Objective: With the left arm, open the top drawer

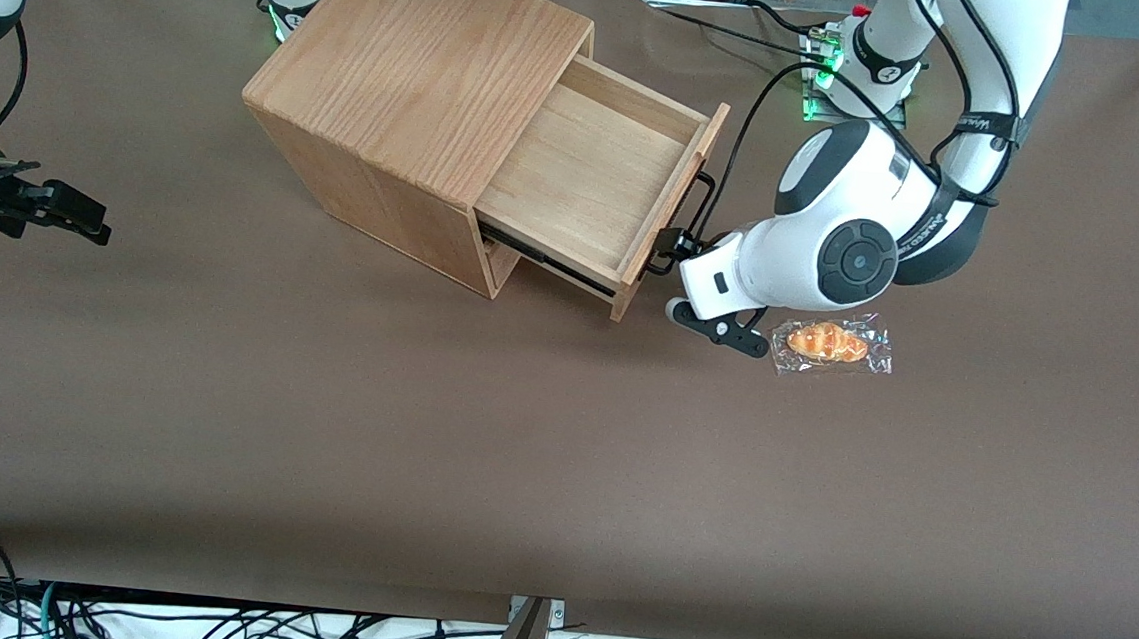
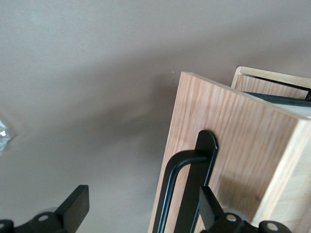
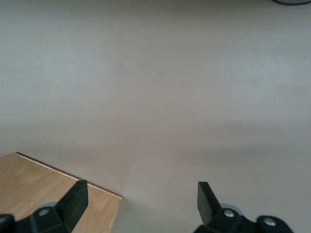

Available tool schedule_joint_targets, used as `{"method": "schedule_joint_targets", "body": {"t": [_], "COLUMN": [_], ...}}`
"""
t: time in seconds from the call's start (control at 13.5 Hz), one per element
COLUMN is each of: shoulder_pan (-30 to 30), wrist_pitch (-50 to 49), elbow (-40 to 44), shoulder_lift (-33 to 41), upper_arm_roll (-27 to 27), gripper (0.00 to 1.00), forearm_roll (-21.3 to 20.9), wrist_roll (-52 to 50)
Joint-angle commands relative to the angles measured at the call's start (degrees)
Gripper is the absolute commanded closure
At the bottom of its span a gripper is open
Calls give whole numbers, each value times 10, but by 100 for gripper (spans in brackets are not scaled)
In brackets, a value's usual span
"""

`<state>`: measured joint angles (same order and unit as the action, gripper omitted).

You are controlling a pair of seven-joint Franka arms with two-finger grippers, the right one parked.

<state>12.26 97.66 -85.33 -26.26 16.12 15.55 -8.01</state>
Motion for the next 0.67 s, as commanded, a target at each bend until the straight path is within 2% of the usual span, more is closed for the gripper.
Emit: {"method": "schedule_joint_targets", "body": {"t": [0.0, 0.3, 0.59], "shoulder_pan": [-21, -59, -93], "wrist_pitch": [-21, -40, -43], "elbow": [-7, -7, 21], "shoulder_lift": [22, 43, 44], "upper_arm_roll": [-3, -8, -9], "gripper": [0, 0, 0], "forearm_roll": [12, 4, -74], "wrist_roll": [5, 8, 7]}}
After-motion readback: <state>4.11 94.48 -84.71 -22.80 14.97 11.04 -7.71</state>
